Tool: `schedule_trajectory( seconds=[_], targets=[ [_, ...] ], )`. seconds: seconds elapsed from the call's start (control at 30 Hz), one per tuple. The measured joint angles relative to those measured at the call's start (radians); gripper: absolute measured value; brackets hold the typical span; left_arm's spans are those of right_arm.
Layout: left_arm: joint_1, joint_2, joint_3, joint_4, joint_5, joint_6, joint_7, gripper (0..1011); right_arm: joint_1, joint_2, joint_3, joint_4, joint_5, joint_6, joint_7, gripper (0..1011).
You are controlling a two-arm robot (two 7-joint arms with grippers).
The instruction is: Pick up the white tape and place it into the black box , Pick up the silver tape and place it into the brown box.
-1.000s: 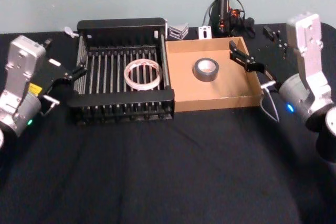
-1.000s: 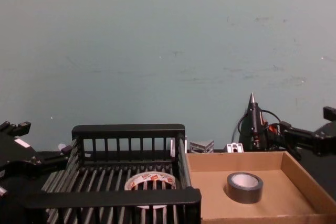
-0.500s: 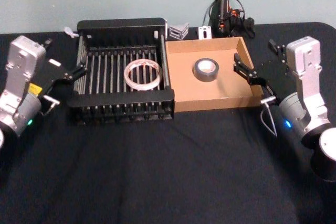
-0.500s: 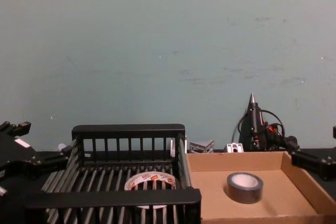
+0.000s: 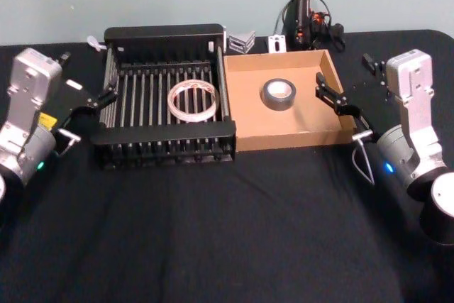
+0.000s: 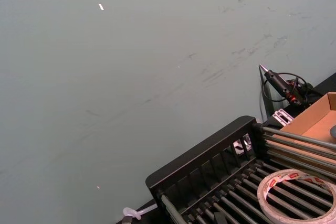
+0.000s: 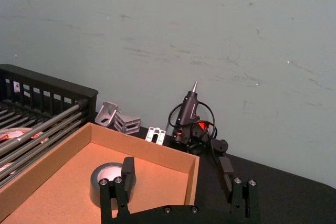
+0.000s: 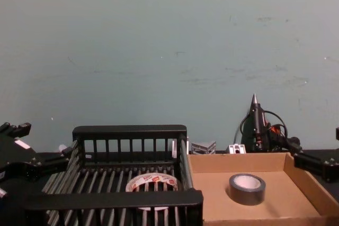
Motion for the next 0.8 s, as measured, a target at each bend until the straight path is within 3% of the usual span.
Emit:
schedule_trajectory(
  seconds=[0.8],
  targets=[
    [0.0,0.0,0.0,0.0,0.0,0.0,0.0,1001,-0.001,0.002,-0.001,-0.003,0.003,0.0,0.0,1003]
  ],
)
